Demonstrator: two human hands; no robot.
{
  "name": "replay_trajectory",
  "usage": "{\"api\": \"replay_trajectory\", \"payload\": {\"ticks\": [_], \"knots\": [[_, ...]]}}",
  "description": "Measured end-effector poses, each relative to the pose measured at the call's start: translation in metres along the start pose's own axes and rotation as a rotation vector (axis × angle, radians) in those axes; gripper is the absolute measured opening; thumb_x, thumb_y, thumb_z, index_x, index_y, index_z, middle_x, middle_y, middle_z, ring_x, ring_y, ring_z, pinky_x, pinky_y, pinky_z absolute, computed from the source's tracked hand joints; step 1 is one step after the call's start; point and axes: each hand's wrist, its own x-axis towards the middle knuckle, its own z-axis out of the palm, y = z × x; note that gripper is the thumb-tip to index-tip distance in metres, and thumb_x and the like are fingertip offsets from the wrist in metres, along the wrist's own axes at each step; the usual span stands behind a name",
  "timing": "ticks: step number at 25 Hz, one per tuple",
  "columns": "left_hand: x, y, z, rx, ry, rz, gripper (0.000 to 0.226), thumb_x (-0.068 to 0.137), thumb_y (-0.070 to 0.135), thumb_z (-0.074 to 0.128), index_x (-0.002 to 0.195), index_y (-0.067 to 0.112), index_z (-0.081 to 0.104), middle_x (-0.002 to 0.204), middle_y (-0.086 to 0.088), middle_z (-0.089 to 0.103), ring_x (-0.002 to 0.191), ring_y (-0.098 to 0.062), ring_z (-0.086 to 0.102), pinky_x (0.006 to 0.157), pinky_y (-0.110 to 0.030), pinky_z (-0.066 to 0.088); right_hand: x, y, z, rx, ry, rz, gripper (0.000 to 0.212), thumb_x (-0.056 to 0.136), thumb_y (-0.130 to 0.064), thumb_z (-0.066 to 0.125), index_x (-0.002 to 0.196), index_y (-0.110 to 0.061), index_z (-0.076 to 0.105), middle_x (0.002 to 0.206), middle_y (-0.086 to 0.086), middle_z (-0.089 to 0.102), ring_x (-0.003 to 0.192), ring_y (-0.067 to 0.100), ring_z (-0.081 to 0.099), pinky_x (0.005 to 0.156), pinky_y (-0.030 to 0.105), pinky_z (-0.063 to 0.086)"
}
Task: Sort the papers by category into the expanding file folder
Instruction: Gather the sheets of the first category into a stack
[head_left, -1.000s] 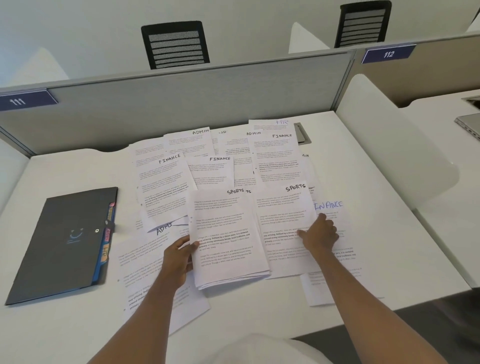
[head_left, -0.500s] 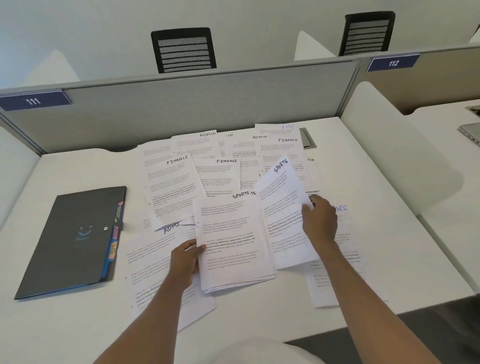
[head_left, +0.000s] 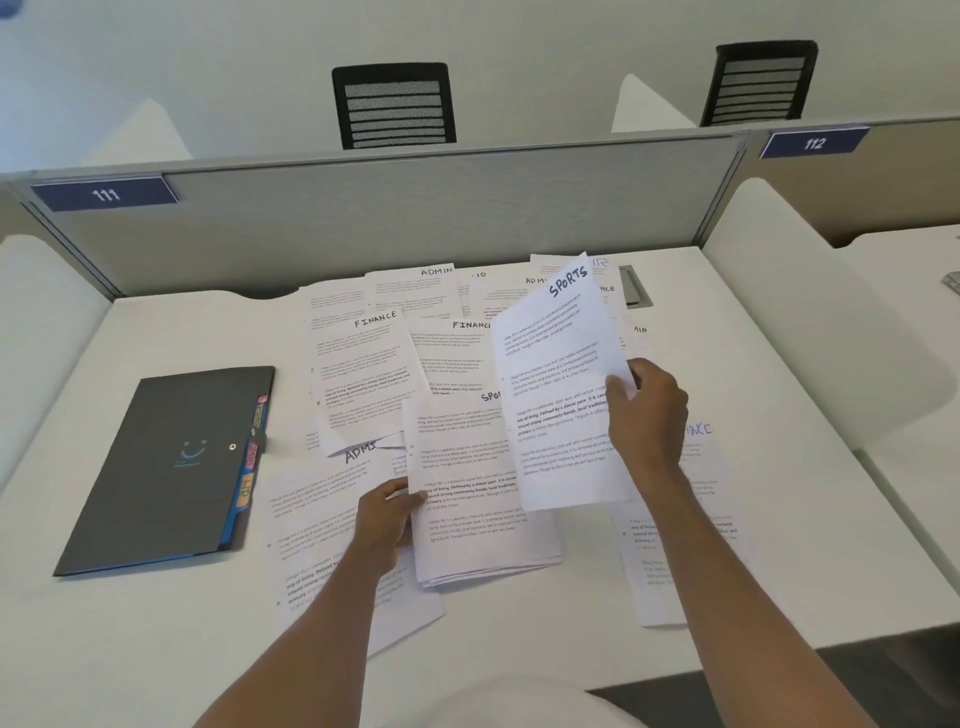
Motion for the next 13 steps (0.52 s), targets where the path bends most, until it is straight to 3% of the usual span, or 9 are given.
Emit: {"api": "replay_trajectory", "payload": {"ticks": [2,4,8,13], "knots": [[-0.001,0.001,0.000,0.007,0.000,-0.003,0.019,0.093,-0.002,0.073,0.110,0.007,0.076,0.097,-0.014,0.082,0.086,-0.034,0.079,0.068,-0.042,0.066,-0.002,0.006,0.011,0.066,-0.081,0.046,0.018,0.097,-0.014,0.063,0.081,-0.009,0.058,0.083,-0.002,0.066,0.067,0.022,0.058,0.063,0.027,0.047],[-0.001,0.002,-0.001,0.005,0.000,-0.009,0.016,0.096,0.003,0.071,0.110,0.008,0.076,0.097,-0.012,0.083,0.087,-0.034,0.079,0.067,-0.040,0.064,-0.010,0.018,0.028,0.169,-0.230,0.166,0.018,0.096,-0.010,0.060,0.078,-0.008,0.059,0.075,-0.001,0.063,0.066,0.020,0.056,0.057,0.023,0.041],[-0.003,0.004,0.001,-0.015,0.024,-0.026,0.015,0.104,0.017,0.063,0.108,0.010,0.075,0.095,-0.010,0.081,0.084,-0.032,0.075,0.074,-0.042,0.062,-0.045,0.049,0.069,0.279,-0.481,0.414,0.014,0.096,-0.006,0.058,0.099,-0.010,0.071,0.097,0.005,0.074,0.082,0.021,0.068,0.061,0.022,0.049],[-0.008,0.001,0.010,0.007,0.033,-0.012,0.024,0.105,0.031,0.062,0.104,0.011,0.076,0.095,-0.015,0.081,0.083,-0.032,0.072,0.073,-0.042,0.057,-0.078,0.068,0.096,0.155,-0.545,0.390,0.019,0.097,-0.006,0.055,0.112,-0.005,0.067,0.109,0.009,0.072,0.083,0.017,0.063,0.073,0.029,0.053]]}}
